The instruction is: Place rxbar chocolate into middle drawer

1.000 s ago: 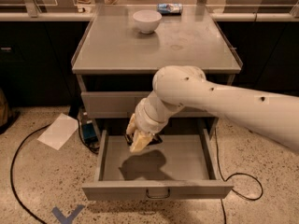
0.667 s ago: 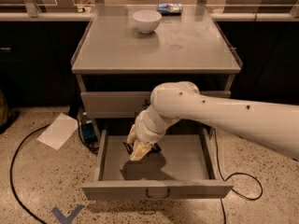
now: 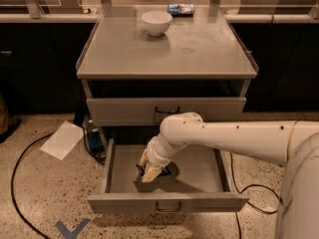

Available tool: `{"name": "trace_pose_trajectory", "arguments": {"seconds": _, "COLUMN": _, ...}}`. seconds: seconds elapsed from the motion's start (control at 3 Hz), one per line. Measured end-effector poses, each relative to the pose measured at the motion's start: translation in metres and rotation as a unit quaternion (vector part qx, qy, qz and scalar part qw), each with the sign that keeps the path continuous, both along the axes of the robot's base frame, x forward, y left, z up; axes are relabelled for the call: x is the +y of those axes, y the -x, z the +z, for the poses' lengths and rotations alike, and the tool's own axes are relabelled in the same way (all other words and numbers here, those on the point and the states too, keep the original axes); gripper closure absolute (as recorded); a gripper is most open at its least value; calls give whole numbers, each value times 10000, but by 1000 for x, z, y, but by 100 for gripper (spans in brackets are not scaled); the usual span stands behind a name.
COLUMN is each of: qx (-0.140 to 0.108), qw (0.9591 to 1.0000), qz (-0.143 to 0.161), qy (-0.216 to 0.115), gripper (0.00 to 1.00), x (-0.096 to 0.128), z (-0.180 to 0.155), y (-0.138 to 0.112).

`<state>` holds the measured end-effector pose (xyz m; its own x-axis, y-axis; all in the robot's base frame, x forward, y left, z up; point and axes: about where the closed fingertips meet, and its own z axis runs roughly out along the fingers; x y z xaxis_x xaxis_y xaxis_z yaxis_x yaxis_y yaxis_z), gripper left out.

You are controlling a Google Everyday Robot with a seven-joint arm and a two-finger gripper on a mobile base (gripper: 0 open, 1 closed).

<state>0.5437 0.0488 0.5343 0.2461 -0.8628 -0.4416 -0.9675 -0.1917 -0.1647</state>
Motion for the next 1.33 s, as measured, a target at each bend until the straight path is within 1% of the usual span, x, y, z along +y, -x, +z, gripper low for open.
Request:
{"name": "trace_pose_trajectory", "arguments": {"seconds": 0.33, "qx": 0, "qw": 10000, "qz": 0, "qy": 0, "gripper": 100, "x": 0, "z": 0, "y": 0}}
{"name": "trace_pose_trajectory", "arguments": {"seconds": 0.67, "qx": -226, "qw": 9997, "qz": -38, "qy": 97, "gripper": 100, "x": 1, "z": 2, "y": -20}}
{"name": "trace_pose_trajectory", "arguments": {"seconds": 1.0, "qx": -628, "qw": 9977, "qz": -194, "qy": 181, "gripper": 100, "x": -1, "z": 8, "y": -64}}
{"name": "trace_pose_trajectory", "arguments": {"seconds": 1.33, "qx": -881, "qw": 9954, "qz": -341, "qy": 144, "gripper": 100, "x": 0, "z": -1, "y": -106}}
